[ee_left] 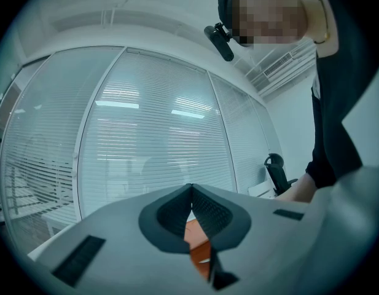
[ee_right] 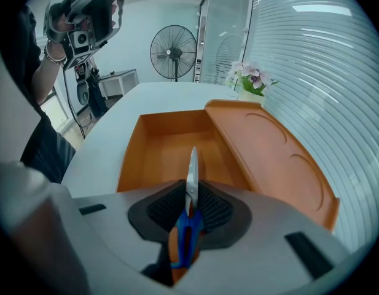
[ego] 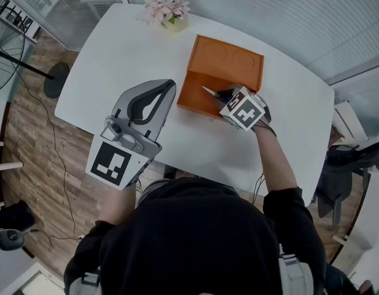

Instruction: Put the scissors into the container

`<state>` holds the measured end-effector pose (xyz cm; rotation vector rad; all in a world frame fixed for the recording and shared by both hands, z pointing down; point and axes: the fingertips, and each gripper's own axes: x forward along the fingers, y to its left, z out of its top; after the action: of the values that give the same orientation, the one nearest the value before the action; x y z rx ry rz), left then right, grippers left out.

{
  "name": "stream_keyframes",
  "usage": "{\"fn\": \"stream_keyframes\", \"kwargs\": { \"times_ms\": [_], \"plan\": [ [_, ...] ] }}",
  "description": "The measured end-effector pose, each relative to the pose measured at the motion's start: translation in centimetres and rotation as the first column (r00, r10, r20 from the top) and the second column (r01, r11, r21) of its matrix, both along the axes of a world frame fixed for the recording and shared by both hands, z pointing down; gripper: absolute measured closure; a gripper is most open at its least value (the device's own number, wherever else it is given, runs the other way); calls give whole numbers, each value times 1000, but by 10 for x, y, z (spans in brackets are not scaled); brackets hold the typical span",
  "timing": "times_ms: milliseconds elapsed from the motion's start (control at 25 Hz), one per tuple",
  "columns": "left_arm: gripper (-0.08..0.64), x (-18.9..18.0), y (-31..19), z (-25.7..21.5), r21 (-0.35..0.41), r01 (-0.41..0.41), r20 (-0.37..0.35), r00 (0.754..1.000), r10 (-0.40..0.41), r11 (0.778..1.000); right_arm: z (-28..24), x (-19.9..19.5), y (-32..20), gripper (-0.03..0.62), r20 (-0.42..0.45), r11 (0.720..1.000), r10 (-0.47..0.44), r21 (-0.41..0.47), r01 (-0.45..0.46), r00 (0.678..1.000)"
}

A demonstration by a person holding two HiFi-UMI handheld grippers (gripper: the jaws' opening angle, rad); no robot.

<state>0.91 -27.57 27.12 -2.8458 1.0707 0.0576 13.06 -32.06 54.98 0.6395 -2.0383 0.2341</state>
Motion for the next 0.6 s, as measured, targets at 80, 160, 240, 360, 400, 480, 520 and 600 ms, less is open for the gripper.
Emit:
{"fn": "stream_keyframes", "kwargs": {
  "times_ms": [80,160,240,360,400,480,520,600],
  "plan": [
    [548,-1,0,-1,2,3,-1,1000,-3,1000,2,0,0,525,-5,1000,-8,-9,8,1000],
    [548,-1,0,-2,4,6,-3,1000,-6,1000,3,1,0,525,-13,1000,-17,-15,17,1000],
    [548,-2,0,-2,5,9,-3,1000,-9,1000,5,1,0,525,-15,1000,-21,-23,20,1000],
    [548,-3,0,-2,6,11,-4,1000,-11,1000,7,0,1,523,-18,999,-20,-34,19,1000],
    [548,-4,0,-1,6,11,-4,1000,-11,1000,7,0,1,523,-18,999,-19,-37,19,1000],
    [548,-4,0,-1,4,11,-4,1000,-11,1000,8,0,1,523,-22,999,-18,-43,17,1000],
    [548,-3,0,-1,3,11,-4,1000,-11,1000,9,0,1,523,-24,999,-18,-46,16,1000],
    [548,-3,0,-1,3,11,-4,1000,-11,1000,10,0,2,523,-29,998,-18,-53,16,999]
  ]
}}
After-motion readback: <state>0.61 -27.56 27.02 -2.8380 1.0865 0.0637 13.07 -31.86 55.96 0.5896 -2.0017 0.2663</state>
